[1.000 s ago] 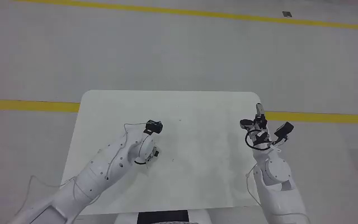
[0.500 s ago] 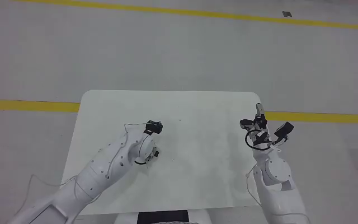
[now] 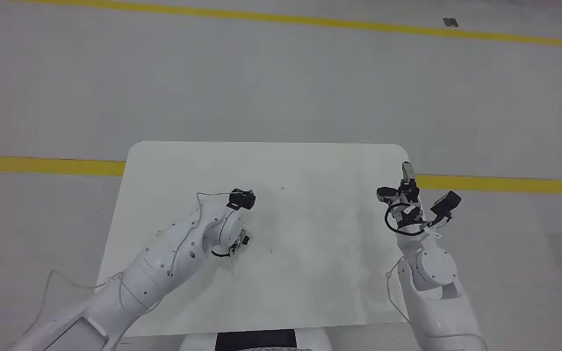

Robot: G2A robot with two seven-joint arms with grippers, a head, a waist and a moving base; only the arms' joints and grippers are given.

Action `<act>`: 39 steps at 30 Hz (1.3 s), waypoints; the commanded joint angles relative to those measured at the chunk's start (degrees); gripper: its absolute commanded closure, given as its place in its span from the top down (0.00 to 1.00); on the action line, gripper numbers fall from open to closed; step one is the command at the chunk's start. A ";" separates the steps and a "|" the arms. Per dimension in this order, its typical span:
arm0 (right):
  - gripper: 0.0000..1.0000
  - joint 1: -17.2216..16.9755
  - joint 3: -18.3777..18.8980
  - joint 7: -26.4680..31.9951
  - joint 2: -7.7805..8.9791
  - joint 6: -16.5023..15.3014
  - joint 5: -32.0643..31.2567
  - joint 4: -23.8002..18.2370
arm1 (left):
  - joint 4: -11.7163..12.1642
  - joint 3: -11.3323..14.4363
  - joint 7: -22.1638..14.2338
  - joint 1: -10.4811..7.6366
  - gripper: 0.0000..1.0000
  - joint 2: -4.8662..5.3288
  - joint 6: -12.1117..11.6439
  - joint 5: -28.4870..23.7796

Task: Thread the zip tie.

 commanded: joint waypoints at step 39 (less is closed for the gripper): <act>1.00 0.00 0.00 0.00 0.00 0.00 0.00 0.00 | -27.34 -19.27 -4.66 15.95 0.00 6.60 -8.52 -2.15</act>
